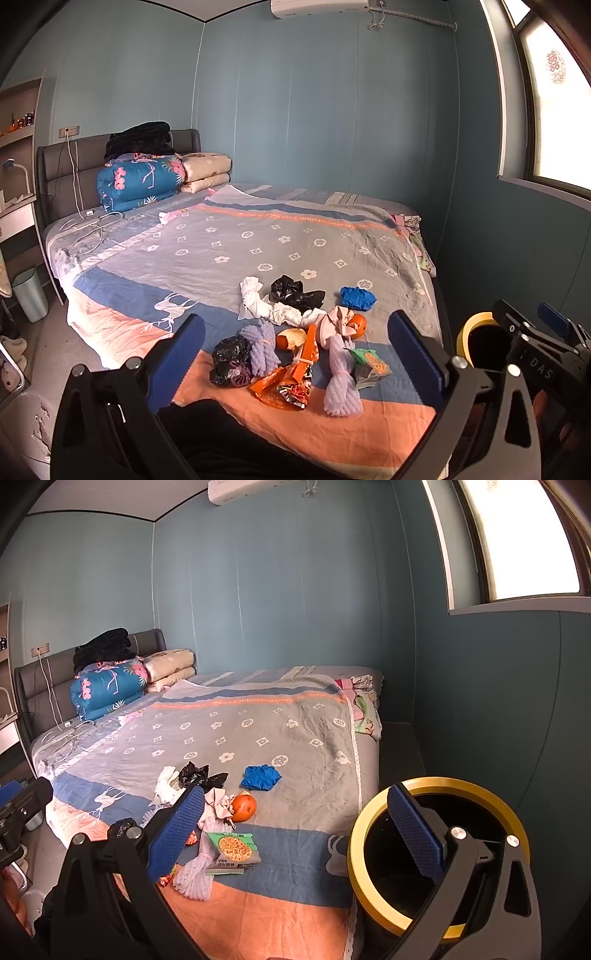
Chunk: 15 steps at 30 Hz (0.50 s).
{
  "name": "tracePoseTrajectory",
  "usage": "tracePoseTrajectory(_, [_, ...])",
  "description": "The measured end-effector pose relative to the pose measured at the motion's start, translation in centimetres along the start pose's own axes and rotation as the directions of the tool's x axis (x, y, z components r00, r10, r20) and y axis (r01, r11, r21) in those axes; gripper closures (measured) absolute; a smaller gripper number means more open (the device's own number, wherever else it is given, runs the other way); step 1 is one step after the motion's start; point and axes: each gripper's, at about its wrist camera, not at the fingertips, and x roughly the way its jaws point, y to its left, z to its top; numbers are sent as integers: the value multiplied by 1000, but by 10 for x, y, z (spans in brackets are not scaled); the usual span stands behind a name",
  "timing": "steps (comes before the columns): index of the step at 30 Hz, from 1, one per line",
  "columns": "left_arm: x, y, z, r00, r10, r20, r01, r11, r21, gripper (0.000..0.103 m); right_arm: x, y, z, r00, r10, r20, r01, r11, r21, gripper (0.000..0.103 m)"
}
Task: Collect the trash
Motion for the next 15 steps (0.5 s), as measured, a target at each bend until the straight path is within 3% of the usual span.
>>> tracePoseTrajectory(15, [0,0,0,1000,1,-1,-1,1000,0,7,4,-6,-1,1000,1,-5,-1,1000,2,8])
